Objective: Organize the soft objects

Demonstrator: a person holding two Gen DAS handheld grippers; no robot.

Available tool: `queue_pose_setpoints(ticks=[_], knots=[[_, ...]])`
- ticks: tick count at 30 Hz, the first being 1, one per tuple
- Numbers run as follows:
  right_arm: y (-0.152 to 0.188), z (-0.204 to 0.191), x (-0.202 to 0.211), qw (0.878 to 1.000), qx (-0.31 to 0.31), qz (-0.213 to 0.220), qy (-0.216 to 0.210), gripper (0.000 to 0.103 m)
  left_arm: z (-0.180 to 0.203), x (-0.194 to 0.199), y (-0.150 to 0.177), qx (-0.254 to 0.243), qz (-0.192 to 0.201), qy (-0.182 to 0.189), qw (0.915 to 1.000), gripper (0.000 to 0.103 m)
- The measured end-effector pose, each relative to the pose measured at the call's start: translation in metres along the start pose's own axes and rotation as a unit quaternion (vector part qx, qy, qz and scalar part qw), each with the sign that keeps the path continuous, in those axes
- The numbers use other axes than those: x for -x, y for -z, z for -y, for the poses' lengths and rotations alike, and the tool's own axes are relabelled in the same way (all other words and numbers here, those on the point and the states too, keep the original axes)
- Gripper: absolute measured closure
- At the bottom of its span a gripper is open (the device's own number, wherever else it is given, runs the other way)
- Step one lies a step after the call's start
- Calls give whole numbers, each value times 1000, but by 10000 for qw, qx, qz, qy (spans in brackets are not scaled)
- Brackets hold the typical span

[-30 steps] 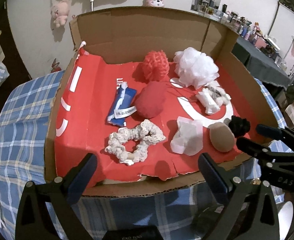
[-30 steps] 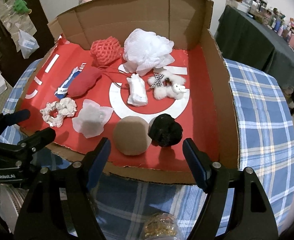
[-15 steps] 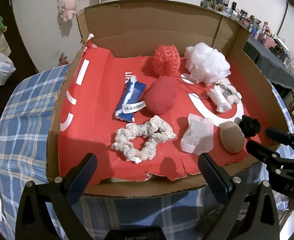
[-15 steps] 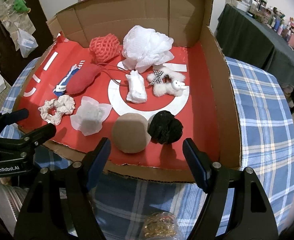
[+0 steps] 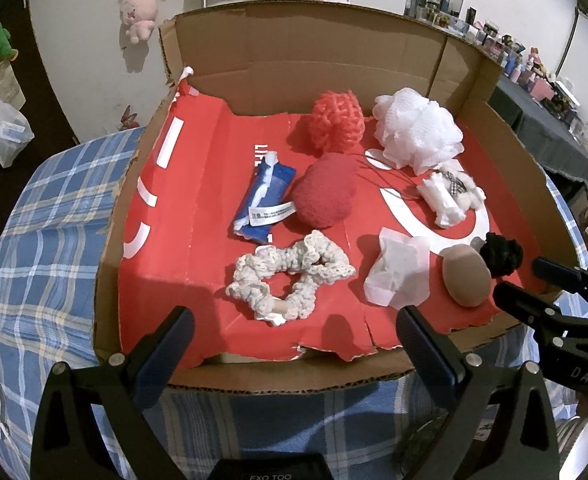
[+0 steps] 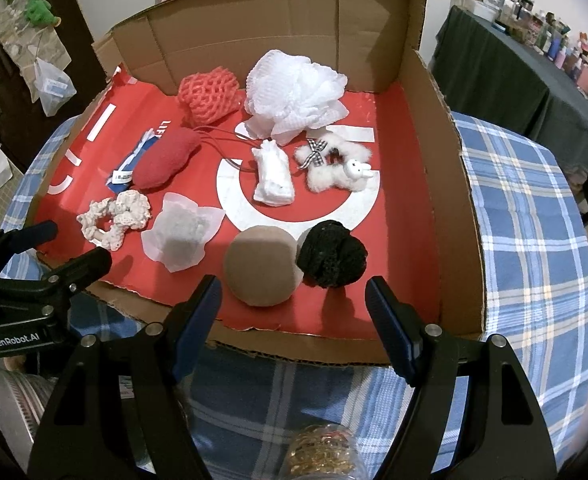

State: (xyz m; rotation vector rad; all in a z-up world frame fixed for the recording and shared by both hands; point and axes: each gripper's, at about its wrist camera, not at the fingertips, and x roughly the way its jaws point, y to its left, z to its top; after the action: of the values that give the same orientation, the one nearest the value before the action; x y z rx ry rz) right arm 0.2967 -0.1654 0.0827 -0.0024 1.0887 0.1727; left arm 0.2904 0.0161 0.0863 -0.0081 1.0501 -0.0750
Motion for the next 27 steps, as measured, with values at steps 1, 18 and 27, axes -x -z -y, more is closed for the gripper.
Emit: queue_pose_setpoints(ticks=[1,18,27], knots=[[0,0,0,10000,5,-3,-1,29,0,0,0,5,-6,-5,10000,0],[1,2,0,10000,-50,6,-62,29,-1,-1,0,12,-24,-12,10000,0],[1,2,0,10000,-55,9,-58,29,-1,-1,0,12,-29,-10,10000,0]])
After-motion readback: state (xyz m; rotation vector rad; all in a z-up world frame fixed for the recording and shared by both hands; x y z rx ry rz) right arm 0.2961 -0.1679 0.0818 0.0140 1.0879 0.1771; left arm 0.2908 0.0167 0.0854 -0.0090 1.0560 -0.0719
